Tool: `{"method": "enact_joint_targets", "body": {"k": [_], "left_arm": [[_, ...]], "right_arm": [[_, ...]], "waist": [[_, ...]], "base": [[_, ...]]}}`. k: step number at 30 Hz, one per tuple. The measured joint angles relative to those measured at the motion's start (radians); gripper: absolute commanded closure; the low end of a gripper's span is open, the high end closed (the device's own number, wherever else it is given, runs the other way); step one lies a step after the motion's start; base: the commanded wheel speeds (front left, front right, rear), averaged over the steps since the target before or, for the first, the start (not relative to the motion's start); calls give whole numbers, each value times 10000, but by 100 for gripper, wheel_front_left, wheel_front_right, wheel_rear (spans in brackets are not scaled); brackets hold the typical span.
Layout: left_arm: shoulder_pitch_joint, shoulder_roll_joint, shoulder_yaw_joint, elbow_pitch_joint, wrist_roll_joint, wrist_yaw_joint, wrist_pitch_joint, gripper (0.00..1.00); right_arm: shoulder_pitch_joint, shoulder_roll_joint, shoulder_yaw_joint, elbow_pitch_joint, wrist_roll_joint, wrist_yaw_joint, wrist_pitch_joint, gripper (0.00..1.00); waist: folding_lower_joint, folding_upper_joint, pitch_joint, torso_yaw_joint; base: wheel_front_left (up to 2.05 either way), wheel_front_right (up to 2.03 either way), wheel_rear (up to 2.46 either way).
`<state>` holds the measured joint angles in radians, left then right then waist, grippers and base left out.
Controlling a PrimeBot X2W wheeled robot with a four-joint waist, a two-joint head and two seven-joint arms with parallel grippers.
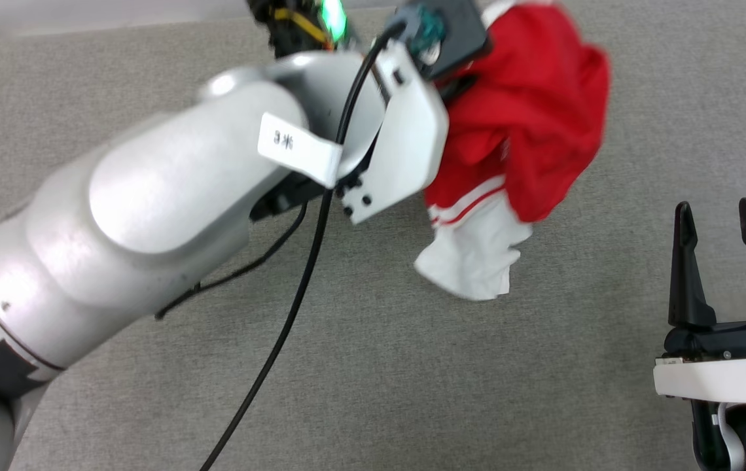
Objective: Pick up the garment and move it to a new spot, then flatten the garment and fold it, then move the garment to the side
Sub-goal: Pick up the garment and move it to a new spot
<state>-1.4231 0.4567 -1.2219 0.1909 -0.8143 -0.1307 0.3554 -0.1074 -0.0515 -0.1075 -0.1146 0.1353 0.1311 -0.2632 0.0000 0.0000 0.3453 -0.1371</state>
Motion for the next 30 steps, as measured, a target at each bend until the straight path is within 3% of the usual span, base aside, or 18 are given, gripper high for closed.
{"method": "enact_joint_targets", "body": {"k": [11,18,29,30], "left_arm": [[2220,1043,-385,1946,-171,6,-911,100],[3475,1801,-374,2763,-466,351,-1540,100],[4918,2228,-207,3191,-1110,884,-2234,100],[5009,2190,-192,3206,-1143,966,-2336,10]], "right_arm": [[-111,2,-21,48,-42,0,0,0],[-101,2,-71,61,-138,0,0,0],[36,2,-88,180,-222,0,0,0],[84,2,-88,199,-226,0,0,0]], "waist": [[0,0,107,465],[0,0,105,740],[0,0,-130,1028],[0,0,-186,1062]], "base": [[0,0,0],[0,0,0],[0,0,0],[0,0,0]]}}
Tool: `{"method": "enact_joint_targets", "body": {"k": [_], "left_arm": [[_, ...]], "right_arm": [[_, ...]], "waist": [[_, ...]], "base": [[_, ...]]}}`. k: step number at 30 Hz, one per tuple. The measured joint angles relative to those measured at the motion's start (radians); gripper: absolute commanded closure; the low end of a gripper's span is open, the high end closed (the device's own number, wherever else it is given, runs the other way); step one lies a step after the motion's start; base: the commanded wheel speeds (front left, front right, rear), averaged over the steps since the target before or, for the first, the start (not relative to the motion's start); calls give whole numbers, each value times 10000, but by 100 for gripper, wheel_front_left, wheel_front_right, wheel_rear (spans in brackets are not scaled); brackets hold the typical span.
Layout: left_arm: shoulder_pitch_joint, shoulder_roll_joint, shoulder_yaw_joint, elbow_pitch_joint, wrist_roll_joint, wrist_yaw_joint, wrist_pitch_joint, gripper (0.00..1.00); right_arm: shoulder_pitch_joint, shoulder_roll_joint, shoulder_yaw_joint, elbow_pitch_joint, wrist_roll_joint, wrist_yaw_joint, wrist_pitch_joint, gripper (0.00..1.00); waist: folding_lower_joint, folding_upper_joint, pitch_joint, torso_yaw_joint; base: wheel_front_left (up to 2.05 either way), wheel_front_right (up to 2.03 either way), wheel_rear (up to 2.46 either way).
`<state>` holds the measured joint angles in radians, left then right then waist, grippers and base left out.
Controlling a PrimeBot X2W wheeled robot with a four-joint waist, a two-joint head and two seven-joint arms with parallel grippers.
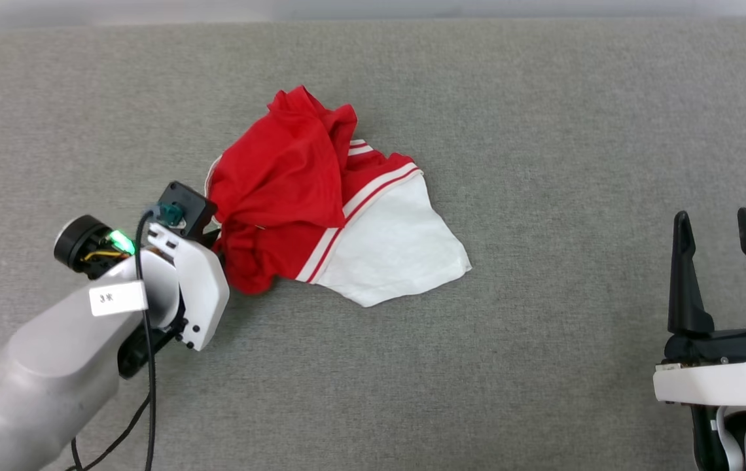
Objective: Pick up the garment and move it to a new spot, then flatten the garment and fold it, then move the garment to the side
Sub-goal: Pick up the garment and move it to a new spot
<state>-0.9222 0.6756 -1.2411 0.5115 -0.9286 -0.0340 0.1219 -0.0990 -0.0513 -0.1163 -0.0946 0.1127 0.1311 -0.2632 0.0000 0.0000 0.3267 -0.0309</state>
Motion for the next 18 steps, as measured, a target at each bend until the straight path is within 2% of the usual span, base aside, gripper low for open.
{"method": "enact_joint_targets", "body": {"k": [1,5,10,14,18], "left_arm": [[67,-48,17,13,13,88,-132,0],[320,-159,199,23,117,546,-920,0],[741,-217,573,-395,274,1390,-2286,0],[1334,-150,863,-905,451,2226,-3340,0],[2089,-79,1434,-1538,658,3216,-3783,0]], "right_arm": [[35,0,-6,12,-10,0,0,0],[172,0,29,71,-88,0,0,0],[423,2,50,173,-165,0,0,0],[706,0,71,251,-171,0,0,0],[925,0,59,307,-173,0,0,0]], "waist": [[0,0,-61,39],[0,0,-367,203],[0,0,-867,399],[0,0,-1299,541],[0,0,-1695,654]], "base": [[0,0,0],[0,0,0],[0,0,0],[0,0,0],[0,0,0]]}}
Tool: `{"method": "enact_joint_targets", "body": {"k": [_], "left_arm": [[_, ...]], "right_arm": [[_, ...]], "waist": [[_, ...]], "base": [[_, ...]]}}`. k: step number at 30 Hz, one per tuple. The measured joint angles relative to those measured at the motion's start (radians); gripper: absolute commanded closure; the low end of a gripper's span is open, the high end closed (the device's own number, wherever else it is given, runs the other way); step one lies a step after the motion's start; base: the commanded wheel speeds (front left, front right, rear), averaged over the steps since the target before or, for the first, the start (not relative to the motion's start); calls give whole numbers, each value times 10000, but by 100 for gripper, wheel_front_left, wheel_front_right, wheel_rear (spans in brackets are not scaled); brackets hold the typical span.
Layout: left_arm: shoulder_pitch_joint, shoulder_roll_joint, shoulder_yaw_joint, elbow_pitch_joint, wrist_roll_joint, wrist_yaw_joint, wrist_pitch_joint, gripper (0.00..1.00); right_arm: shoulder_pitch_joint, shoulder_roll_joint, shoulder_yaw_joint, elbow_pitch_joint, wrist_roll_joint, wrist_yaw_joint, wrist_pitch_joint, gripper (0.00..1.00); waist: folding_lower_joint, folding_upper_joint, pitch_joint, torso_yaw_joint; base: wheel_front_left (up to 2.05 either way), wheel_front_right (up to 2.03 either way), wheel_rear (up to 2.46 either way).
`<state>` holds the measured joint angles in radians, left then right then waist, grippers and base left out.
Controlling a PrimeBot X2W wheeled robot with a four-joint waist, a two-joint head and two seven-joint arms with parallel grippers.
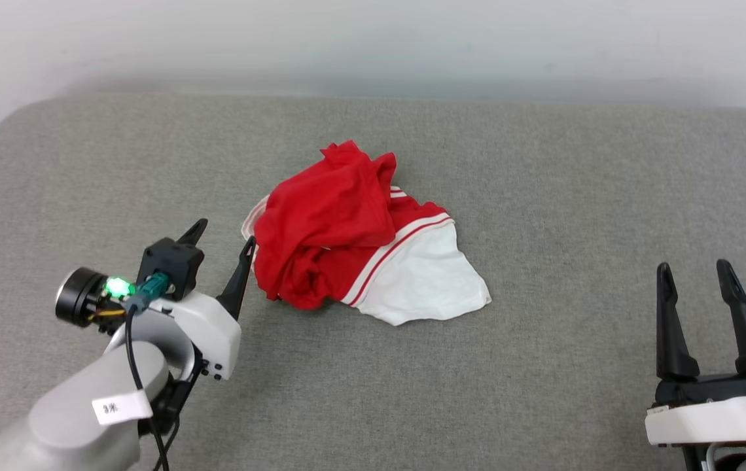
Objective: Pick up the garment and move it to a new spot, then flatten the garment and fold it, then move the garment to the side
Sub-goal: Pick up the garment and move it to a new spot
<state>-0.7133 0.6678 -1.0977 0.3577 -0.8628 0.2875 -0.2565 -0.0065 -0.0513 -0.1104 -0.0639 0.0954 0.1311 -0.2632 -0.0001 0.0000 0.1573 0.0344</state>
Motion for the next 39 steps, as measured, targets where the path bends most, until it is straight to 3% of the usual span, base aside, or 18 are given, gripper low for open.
{"method": "enact_joint_targets", "body": {"k": [3,8,17,26,39], "left_arm": [[727,-82,928,-729,433,732,-36,0],[2531,-389,2991,-1939,1628,1446,-52,0],[5198,-1534,5839,-3005,4017,1603,-63,0],[6836,-2963,7768,-3626,5795,863,-65,0],[7577,-4337,9114,-3212,7210,-673,-65,0]], "right_arm": [[174,0,-19,19,0,0,0,0],[405,0,-81,31,0,0,0,0],[575,2,-54,79,2,0,0,0],[693,2,-31,155,73,0,0,0],[858,2,73,493,303,0,0,0]], "waist": [[0,0,-242,90],[0,0,-563,251],[0,0,-958,425],[-1,0,-1154,397],[0,0,-1190,297]], "base": [[0,0,0],[0,0,0],[0,0,0],[0,0,0],[0,0,0]]}}
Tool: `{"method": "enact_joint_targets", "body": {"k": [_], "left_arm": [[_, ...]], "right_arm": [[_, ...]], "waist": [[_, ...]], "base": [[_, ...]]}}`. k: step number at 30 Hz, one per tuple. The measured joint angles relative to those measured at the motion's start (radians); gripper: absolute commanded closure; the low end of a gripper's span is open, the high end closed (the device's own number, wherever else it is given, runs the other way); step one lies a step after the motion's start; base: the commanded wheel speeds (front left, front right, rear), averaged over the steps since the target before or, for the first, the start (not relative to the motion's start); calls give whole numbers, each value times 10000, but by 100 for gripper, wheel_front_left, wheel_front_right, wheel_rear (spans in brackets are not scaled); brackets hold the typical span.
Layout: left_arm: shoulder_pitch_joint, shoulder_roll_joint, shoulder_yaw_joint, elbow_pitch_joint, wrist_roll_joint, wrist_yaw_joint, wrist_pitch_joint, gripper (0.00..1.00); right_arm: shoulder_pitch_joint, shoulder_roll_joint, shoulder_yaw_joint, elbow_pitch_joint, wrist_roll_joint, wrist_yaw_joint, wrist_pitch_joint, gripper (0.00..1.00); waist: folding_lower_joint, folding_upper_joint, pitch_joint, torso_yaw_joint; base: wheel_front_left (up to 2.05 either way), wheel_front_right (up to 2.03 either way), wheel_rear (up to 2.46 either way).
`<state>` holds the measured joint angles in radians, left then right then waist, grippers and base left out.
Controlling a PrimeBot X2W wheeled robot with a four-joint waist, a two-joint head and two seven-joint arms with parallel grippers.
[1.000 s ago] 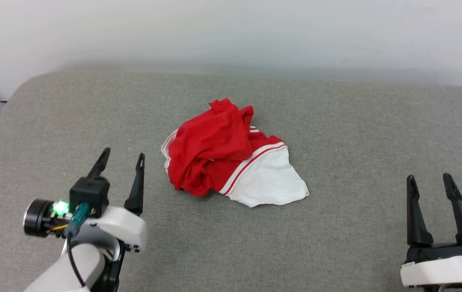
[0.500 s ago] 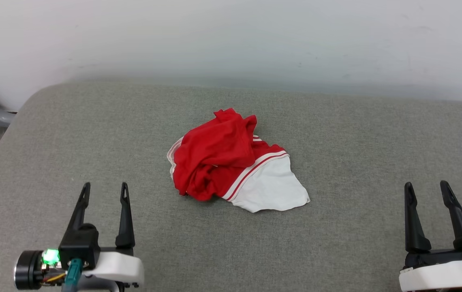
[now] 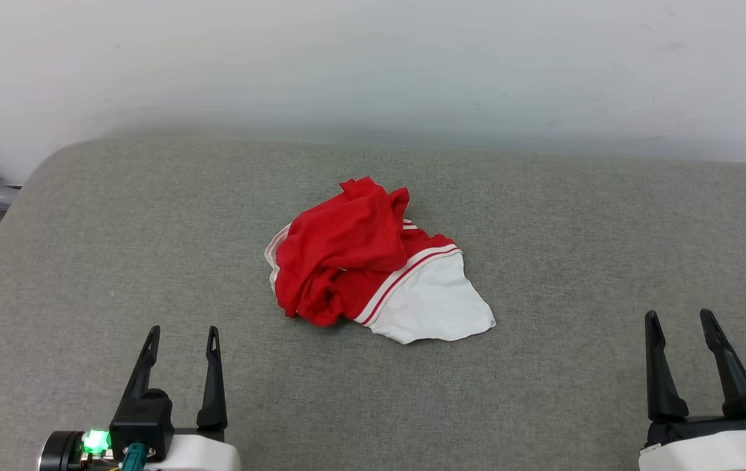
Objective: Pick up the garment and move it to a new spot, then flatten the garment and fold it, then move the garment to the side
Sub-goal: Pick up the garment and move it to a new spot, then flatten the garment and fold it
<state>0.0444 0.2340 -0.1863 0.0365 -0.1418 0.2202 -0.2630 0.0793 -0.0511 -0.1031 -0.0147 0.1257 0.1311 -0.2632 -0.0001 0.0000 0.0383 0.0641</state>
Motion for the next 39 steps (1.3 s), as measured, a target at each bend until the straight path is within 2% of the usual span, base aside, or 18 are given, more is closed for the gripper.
{"method": "enact_joint_targets", "body": {"k": [13,25,33,35,39], "left_arm": [[302,-688,755,186,673,-869,0,0],[322,-1018,1137,274,957,-1212,0,0],[263,-1162,1195,230,1112,-1383,0,0],[167,-1189,1206,222,1114,-1409,0,0],[-40,-1254,1179,215,1151,-1475,0,0]], "right_arm": [[140,0,12,247,174,0,0,0],[-95,0,-324,-92,-38,0,0,0],[-1858,-48,-71,-920,-1049,0,0,0],[-2504,-282,188,-928,-1078,2,0,0],[-3927,-1221,943,-410,-1034,2,-2,0]], "waist": [[0,0,-154,-1],[0,0,-196,93],[1,0,18,295],[0,0,138,345],[2,0,417,451]], "base": [[0,0,0],[0,0,0],[0,0,0],[0,0,0],[0,0,0]]}}
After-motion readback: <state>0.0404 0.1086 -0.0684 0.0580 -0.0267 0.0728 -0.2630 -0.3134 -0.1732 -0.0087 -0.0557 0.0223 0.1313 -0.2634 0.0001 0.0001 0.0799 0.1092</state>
